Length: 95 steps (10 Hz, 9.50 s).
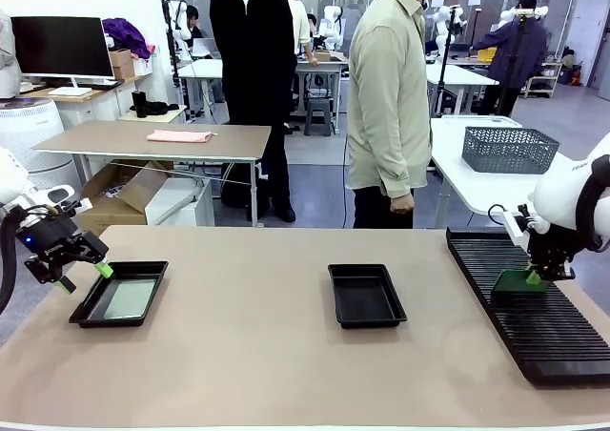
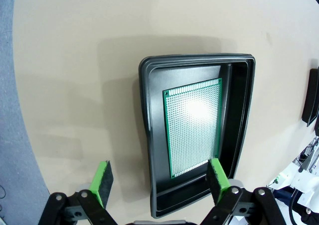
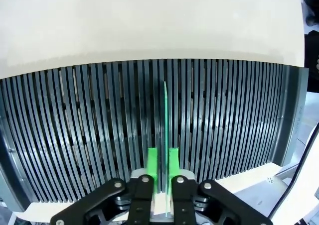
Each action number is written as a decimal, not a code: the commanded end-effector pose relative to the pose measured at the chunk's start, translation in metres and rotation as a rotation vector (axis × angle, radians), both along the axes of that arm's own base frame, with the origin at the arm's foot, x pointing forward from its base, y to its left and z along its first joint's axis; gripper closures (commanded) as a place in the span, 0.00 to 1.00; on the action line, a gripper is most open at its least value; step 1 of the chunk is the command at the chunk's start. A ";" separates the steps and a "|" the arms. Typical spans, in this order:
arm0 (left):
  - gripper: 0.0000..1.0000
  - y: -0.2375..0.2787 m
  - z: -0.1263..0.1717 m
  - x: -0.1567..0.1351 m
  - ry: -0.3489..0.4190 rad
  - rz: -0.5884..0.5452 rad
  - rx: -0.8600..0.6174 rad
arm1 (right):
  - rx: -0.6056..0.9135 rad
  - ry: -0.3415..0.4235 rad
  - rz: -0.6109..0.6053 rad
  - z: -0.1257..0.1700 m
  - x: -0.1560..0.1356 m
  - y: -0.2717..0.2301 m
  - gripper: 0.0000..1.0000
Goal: Inspect and transfer BCBs to ESD trays.
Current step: Pick up the Blank PCB from the PCB Rack and place it in the right ESD tray.
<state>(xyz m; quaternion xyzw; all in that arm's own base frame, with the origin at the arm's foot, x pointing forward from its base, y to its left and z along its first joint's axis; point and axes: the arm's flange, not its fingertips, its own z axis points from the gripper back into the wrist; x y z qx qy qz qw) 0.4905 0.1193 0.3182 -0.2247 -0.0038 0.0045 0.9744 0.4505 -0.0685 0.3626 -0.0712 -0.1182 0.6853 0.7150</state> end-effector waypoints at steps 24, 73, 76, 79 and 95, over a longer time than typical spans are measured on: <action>0.00 0.001 0.001 0.000 -0.006 -0.002 0.000 | 0.020 0.148 -0.004 0.195 -0.069 -0.005 1.00; 0.00 0.001 0.001 0.000 -0.006 -0.002 0.000 | 0.890 0.779 -1.141 0.030 0.014 0.170 0.98; 0.00 0.001 0.001 0.000 -0.006 -0.002 0.000 | 0.898 0.828 -1.182 -0.003 0.019 0.194 0.98; 0.00 0.001 0.001 0.000 -0.006 -0.002 0.000 | 0.924 0.855 -1.202 -0.030 0.019 0.212 0.98; 0.00 0.001 0.001 0.000 -0.006 -0.002 0.000 | 0.977 0.928 -1.281 -0.106 0.032 0.221 0.98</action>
